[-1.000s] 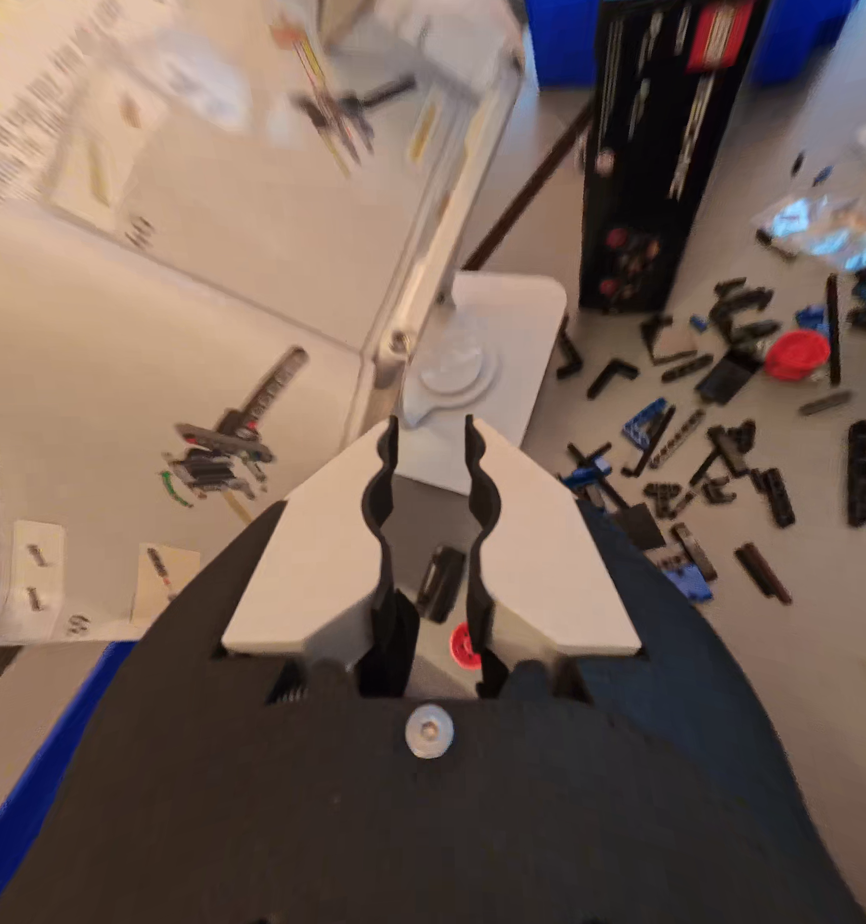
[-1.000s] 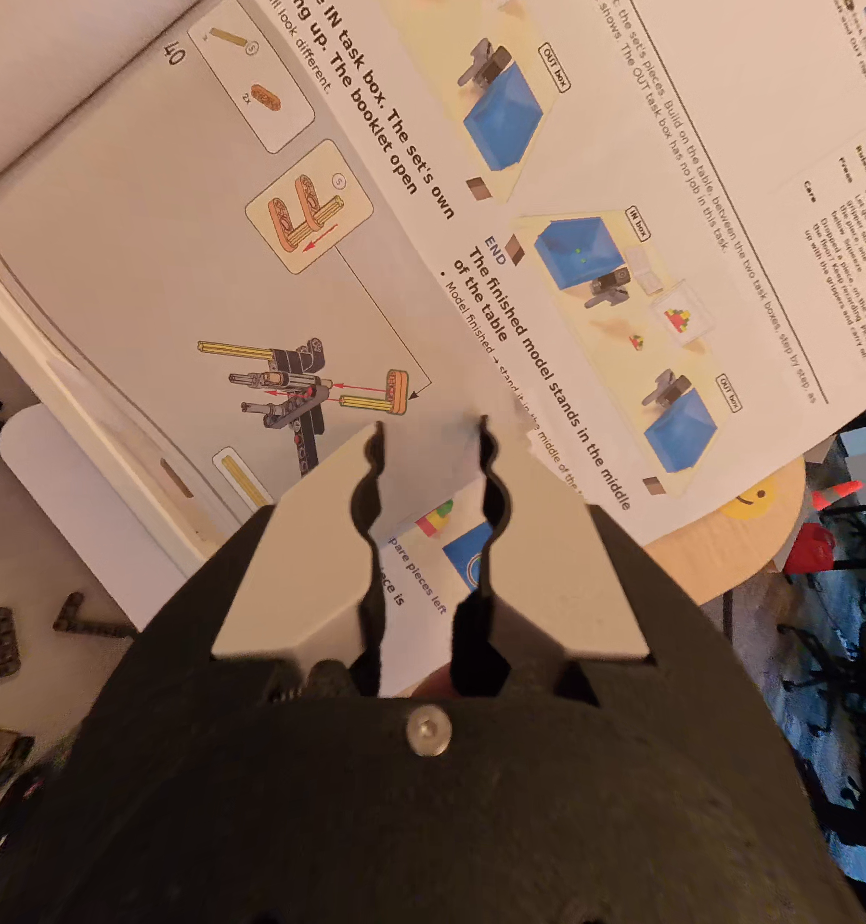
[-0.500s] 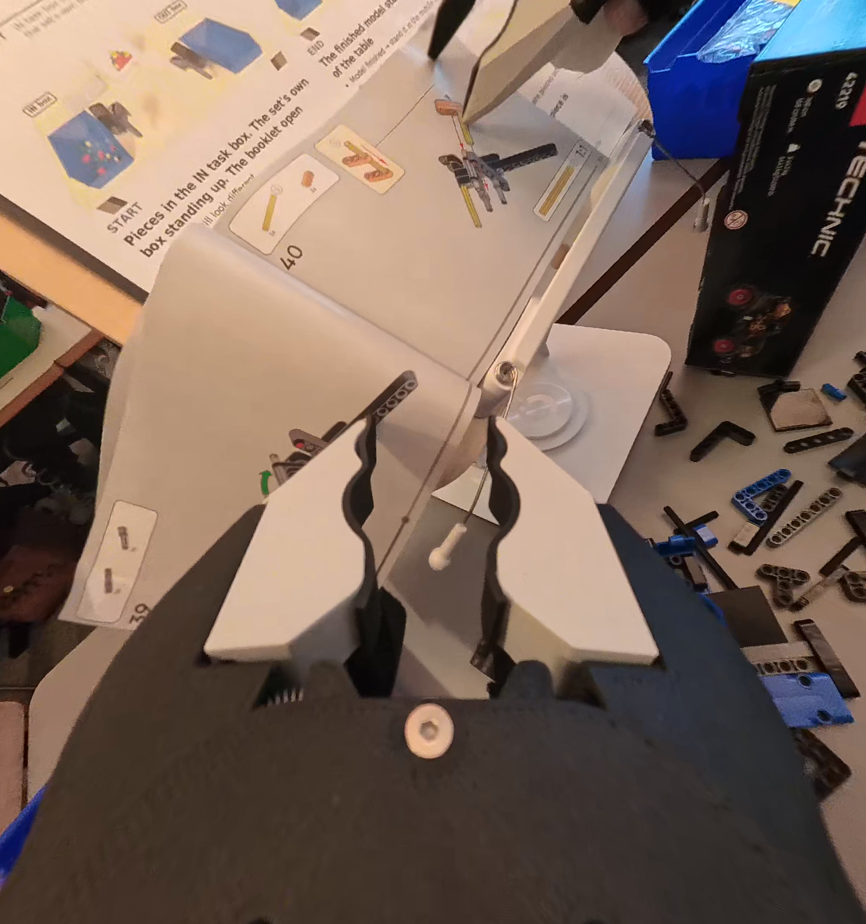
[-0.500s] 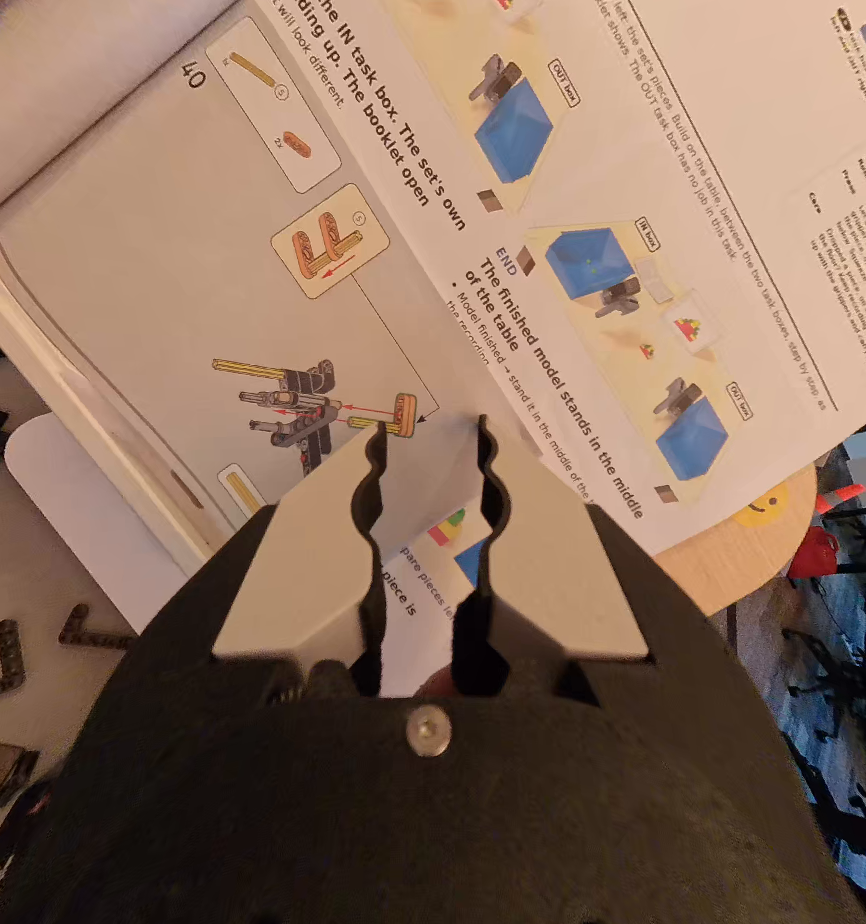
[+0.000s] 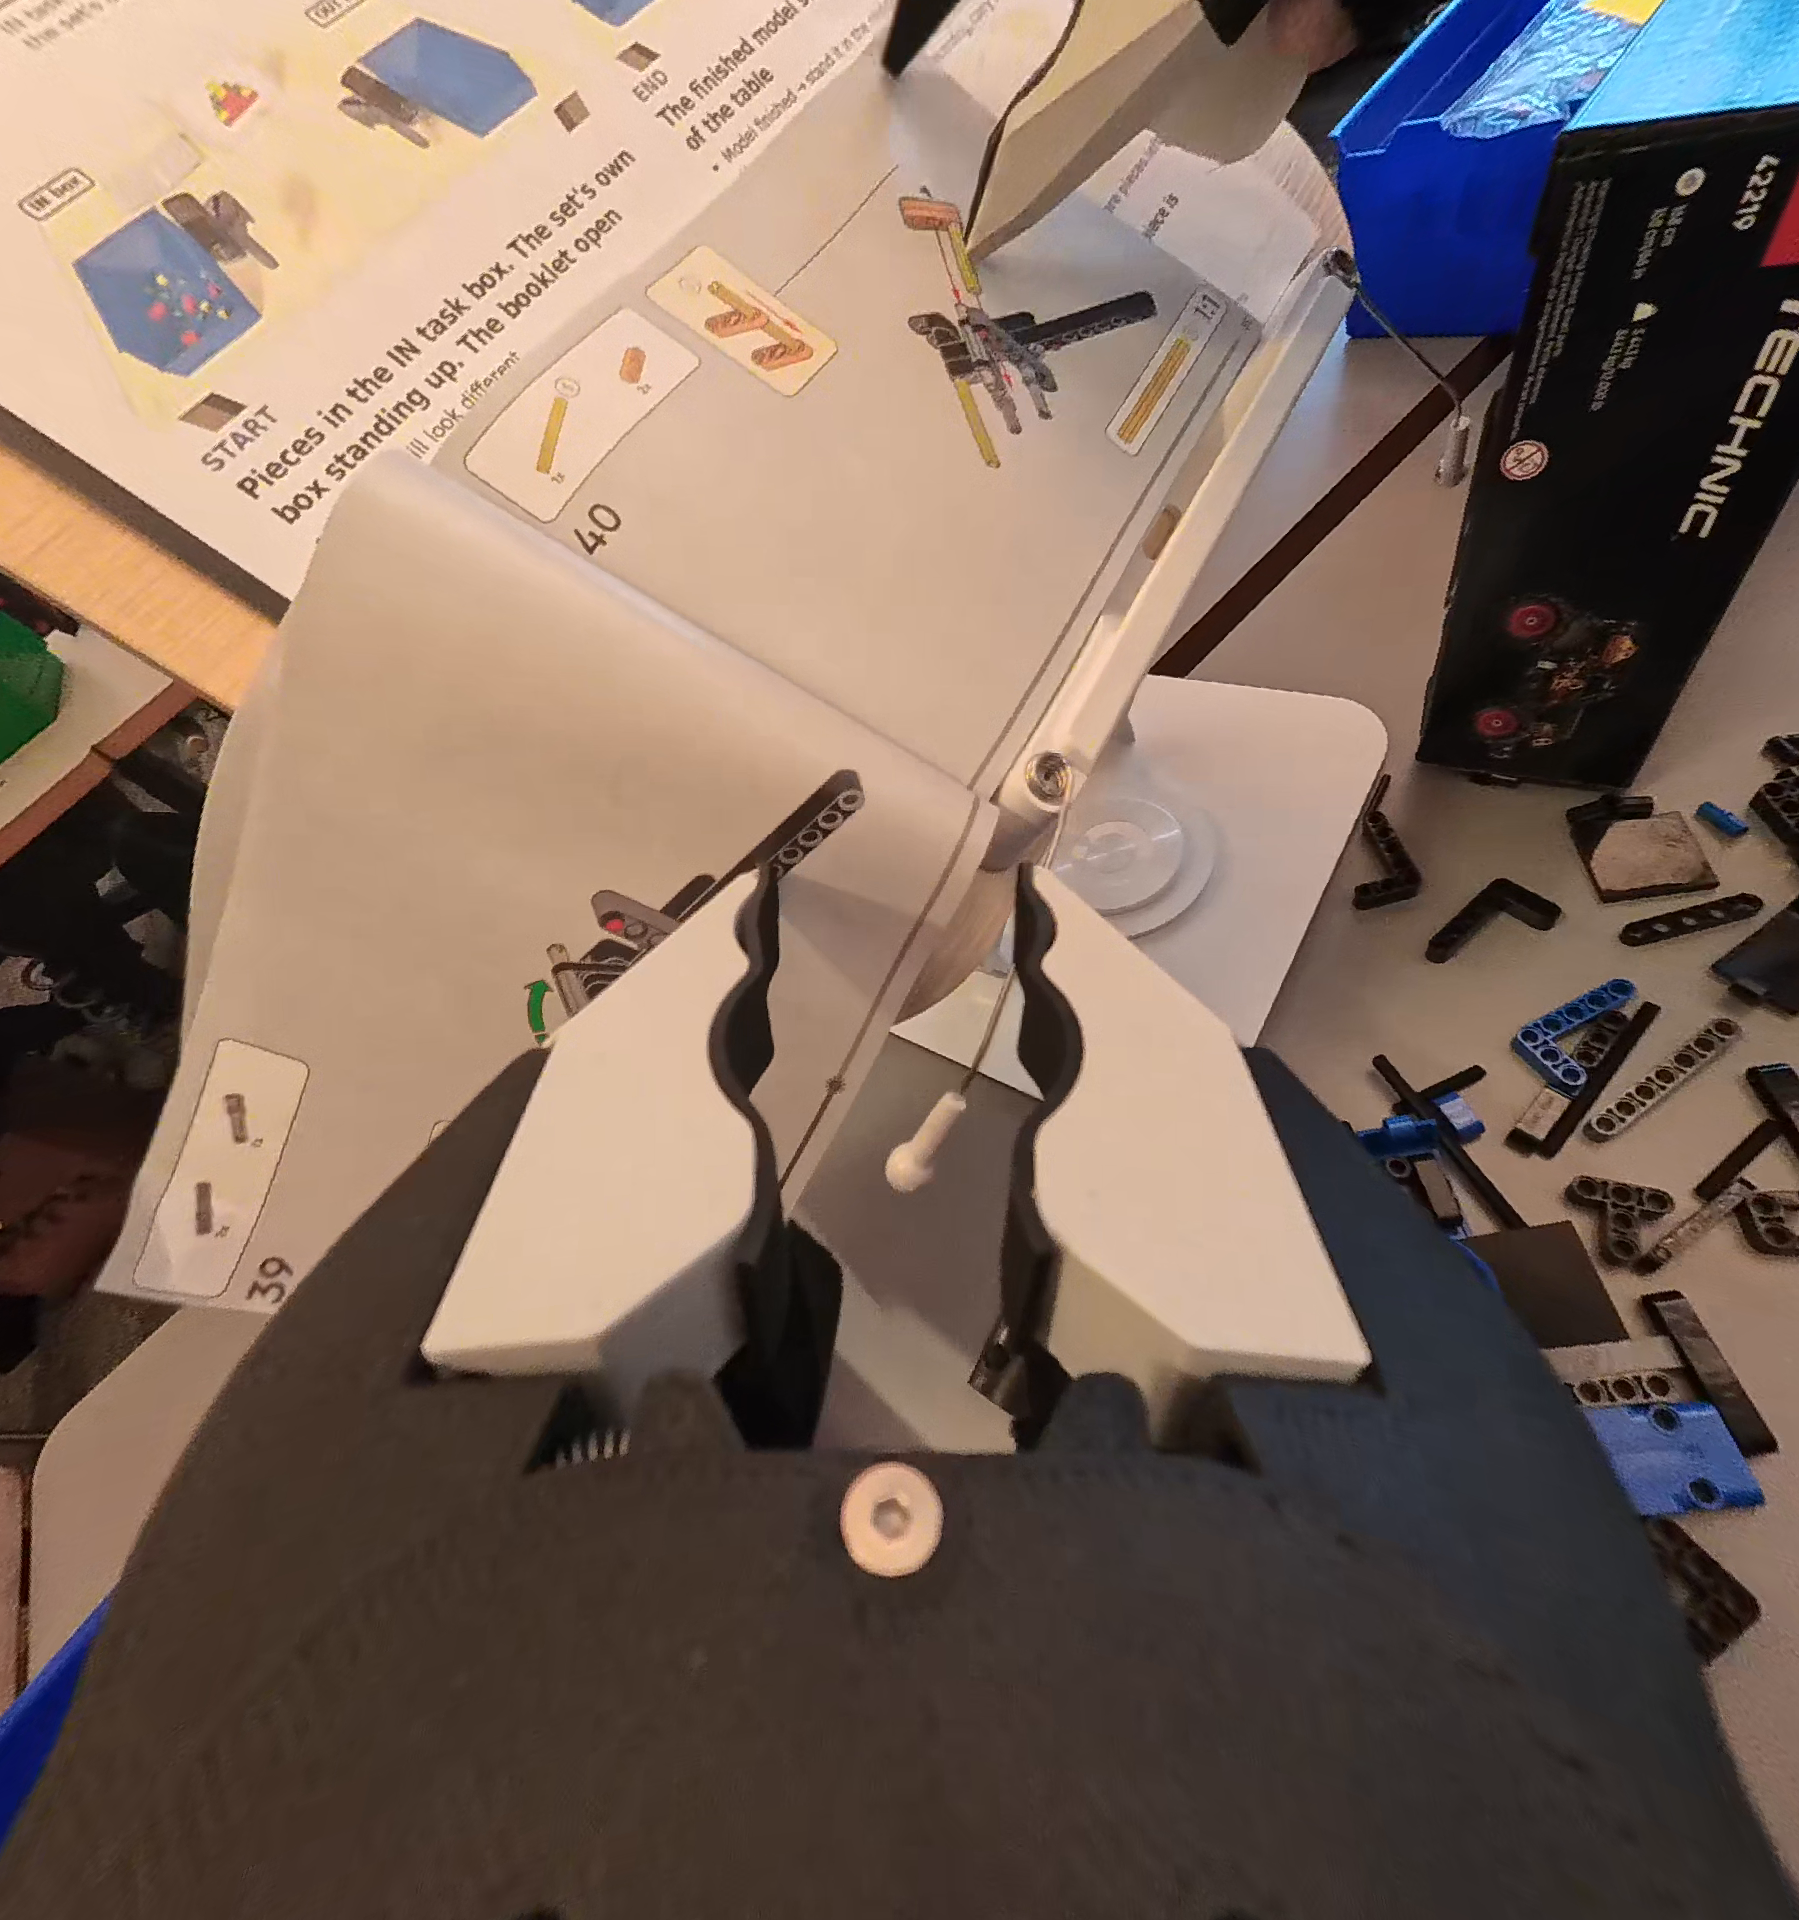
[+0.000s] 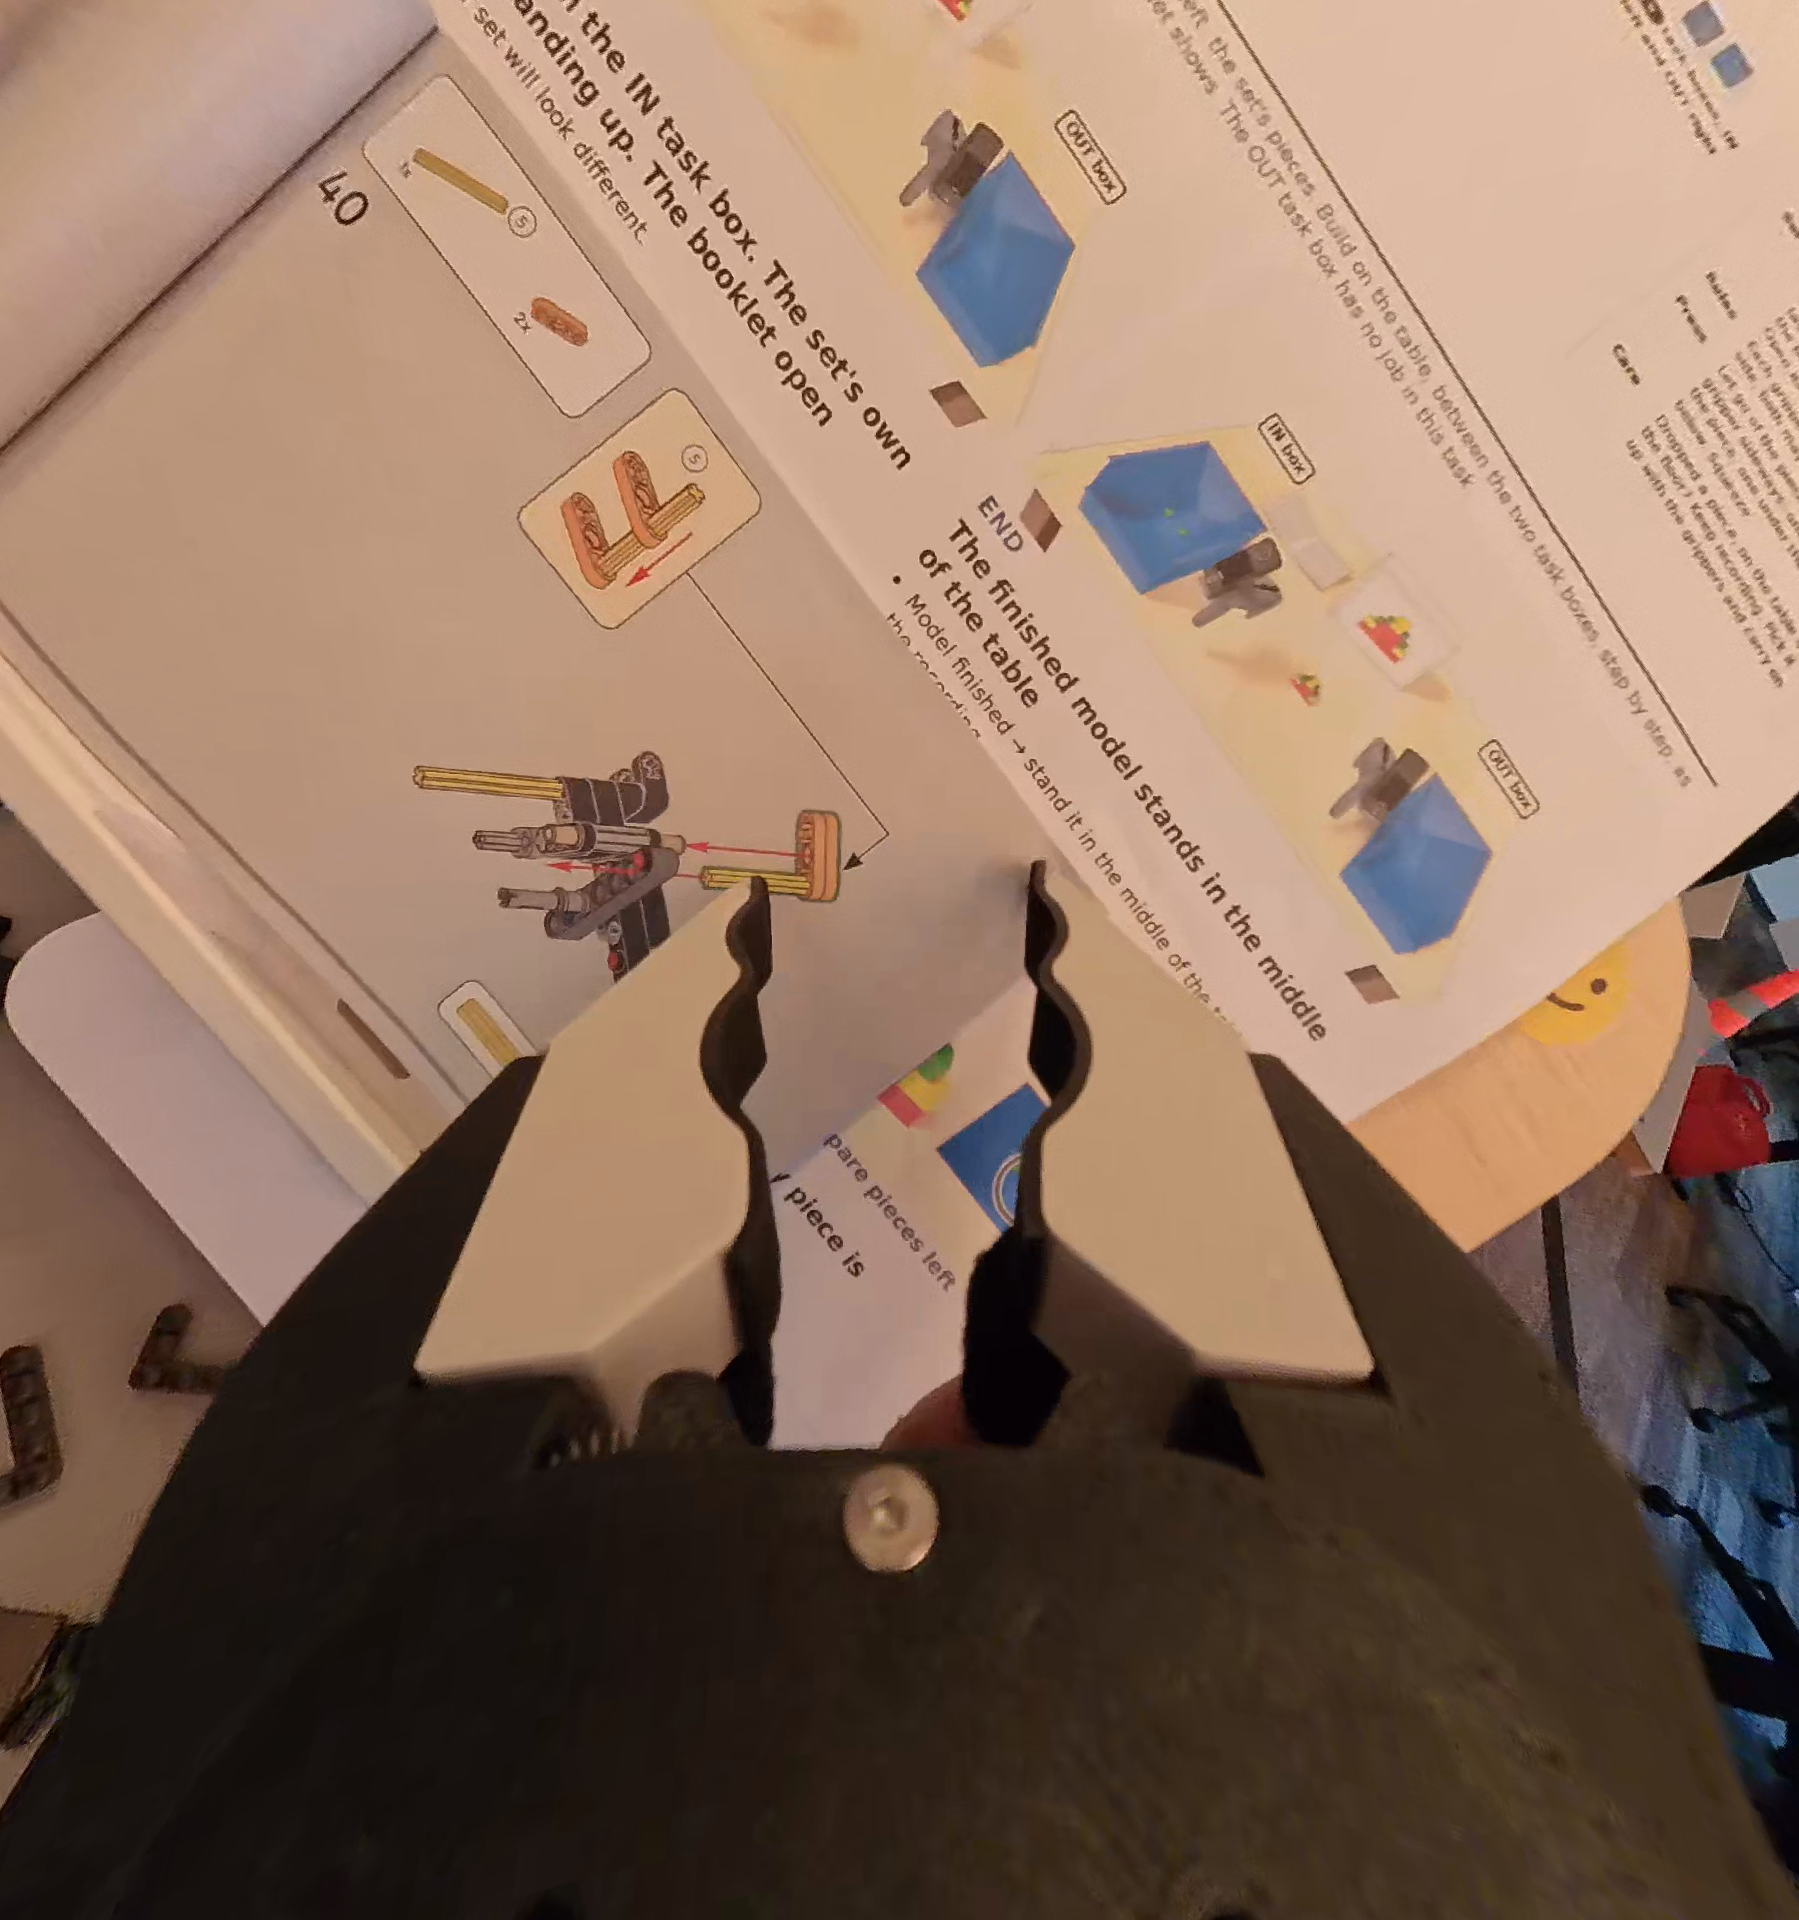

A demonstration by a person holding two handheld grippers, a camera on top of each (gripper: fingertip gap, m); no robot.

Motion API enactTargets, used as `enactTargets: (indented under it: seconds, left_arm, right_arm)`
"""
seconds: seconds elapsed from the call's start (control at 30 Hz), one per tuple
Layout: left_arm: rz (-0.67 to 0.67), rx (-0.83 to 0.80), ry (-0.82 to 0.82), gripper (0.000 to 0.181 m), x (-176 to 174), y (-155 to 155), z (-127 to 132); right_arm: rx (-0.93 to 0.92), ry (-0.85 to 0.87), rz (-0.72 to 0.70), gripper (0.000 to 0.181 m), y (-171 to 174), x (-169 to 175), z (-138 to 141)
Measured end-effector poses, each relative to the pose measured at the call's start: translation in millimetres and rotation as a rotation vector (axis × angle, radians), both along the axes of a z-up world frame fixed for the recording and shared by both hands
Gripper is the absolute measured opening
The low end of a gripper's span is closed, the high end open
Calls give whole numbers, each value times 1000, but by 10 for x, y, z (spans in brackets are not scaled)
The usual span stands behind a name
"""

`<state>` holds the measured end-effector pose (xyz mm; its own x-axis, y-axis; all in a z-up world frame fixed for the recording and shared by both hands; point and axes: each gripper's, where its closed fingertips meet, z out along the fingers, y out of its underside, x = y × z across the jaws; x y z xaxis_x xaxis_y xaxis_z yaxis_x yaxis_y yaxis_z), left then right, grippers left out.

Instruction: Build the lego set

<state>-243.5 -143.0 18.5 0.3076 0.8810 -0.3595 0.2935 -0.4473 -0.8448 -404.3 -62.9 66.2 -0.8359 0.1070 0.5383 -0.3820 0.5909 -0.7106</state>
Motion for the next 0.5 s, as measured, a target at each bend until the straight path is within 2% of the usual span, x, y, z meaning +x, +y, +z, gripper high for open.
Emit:
enactTargets:
  seconds: [0.27, 0.33, 0.37, 0.4, 0.43, 0.47, 0.5]
  left_arm:
    - [0, -8, -7, 47, -10, 18, -24]
    - [0, -10, -11, 47, -6, 23, -27]
    - [-1, -13, -12, 46, -4, 23, -28]
    - [-2, -14, -13, 46, -1, 24, -29]
    - [-4, -12, -15, 45, 4, 24, -28]
    - [-6, -9, -17, 44, 7, 25, -29]
    - [-7, -6, -15, 44, 8, 24, -25]
  right_arm:
    - [37, 3, 25, 16, -57, 75, -44]
    - [42, -2, 39, 0, -61, 105, -56]
    - [38, 3, 35, 0, -61, 107, -49]
    - [22, 17, 18, 5, -52, 82, -15]
    - [-5, 25, -6, 32, -38, 44, 35]
    - [-20, 15, -25, 51, -18, 12, 62]
    - [-26, 7, -33, 52, -2, -11, 66]
